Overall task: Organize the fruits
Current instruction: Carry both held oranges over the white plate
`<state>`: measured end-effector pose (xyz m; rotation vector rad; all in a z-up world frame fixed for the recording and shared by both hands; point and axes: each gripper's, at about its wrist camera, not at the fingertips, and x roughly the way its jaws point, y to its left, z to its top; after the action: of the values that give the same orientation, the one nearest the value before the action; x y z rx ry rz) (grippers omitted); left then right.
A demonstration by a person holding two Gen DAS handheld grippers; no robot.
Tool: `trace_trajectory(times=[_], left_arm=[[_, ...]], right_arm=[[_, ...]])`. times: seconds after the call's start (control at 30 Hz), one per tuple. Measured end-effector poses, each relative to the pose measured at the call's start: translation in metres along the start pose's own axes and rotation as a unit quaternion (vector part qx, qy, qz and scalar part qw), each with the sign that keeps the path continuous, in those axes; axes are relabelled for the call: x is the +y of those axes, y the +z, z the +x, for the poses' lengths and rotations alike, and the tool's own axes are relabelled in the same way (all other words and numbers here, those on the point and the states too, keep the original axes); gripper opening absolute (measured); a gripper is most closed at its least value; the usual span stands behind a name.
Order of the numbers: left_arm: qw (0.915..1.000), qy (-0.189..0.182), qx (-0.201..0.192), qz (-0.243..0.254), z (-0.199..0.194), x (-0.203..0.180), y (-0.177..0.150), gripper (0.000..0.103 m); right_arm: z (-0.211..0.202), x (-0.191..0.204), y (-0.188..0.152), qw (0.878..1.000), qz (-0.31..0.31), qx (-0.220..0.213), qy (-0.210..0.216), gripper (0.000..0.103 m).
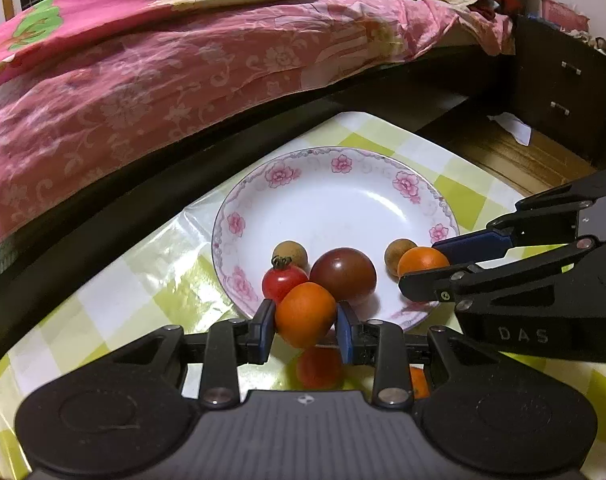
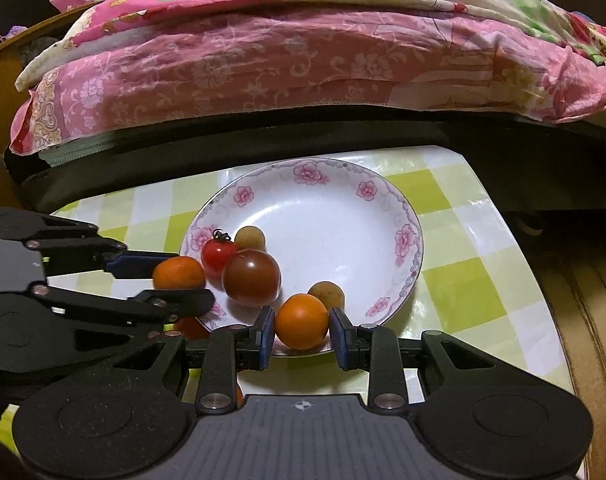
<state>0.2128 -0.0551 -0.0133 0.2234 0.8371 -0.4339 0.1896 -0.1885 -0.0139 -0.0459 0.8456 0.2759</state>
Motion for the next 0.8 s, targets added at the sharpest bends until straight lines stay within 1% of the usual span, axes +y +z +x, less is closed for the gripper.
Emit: trace_trajectory(times=[0.47, 0.8], left_arm=[[0.9992, 0.0, -0.023, -0.032, 0.008, 0.009, 0.009, 0.04], [0.9989, 0.008, -0.034, -0.031, 0.008, 0.006, 0.008, 0.041]], right_arm=[[0.016, -0.007, 0.004, 1.0, 0.02, -0.002, -0.009, 0.026], [0.018, -0.005, 0.005, 1.0, 0.013, -0.004, -0.02, 0.027]])
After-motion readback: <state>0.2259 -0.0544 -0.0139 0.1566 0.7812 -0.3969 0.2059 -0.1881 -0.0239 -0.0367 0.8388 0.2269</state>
